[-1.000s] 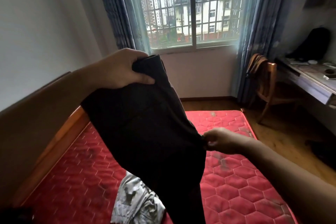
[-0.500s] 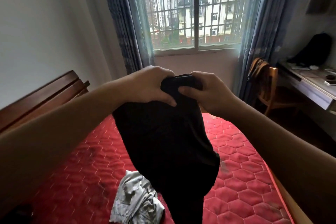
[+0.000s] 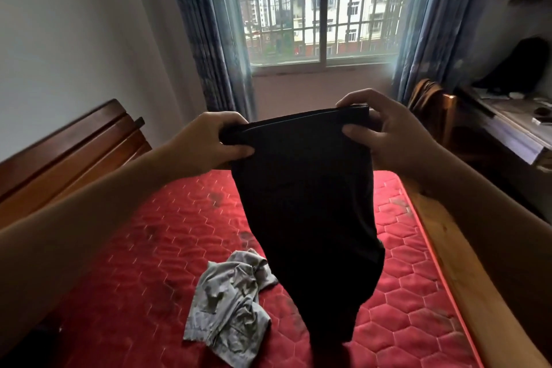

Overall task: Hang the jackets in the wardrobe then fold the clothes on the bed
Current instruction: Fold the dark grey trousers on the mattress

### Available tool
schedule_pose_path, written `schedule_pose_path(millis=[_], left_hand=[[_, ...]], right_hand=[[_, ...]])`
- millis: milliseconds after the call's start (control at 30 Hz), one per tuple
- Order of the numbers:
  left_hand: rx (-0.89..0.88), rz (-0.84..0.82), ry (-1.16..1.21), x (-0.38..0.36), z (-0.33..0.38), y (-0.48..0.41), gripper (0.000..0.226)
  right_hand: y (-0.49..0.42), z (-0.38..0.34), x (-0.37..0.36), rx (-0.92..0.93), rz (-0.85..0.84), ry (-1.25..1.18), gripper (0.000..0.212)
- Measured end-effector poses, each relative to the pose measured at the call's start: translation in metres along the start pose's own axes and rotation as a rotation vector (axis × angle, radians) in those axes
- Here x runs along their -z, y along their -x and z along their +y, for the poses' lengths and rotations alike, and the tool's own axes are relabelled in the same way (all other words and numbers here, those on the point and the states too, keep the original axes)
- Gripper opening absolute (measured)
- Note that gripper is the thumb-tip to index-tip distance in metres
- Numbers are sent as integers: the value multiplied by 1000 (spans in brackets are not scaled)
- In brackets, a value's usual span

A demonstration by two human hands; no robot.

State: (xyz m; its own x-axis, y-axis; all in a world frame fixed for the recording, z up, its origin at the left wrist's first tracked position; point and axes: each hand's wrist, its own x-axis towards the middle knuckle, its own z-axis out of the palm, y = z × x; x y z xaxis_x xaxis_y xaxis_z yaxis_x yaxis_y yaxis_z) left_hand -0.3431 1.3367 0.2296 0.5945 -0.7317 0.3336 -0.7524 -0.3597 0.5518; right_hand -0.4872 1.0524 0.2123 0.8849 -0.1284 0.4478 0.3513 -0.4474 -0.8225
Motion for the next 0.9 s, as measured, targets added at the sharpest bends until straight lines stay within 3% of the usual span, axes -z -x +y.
schedule_pose_path(millis=[233,400,467,700,900], left_hand=[[-125,54,54,6,35,12,28],[-243,94,80,44,84,38,26],[-279,115,103,58,100,51,36],[-350,49,332,85,118,81,31],[-308,-23,377,69,108,76,29]], right_hand=[[41,-33,13,23,158,68,36],[67,-97,15,121,282,73,33],[75,-122,12,158,318,78,32],[108,-169,-4,213,368,70,31],[114,-153,-4,157,353,38,29]])
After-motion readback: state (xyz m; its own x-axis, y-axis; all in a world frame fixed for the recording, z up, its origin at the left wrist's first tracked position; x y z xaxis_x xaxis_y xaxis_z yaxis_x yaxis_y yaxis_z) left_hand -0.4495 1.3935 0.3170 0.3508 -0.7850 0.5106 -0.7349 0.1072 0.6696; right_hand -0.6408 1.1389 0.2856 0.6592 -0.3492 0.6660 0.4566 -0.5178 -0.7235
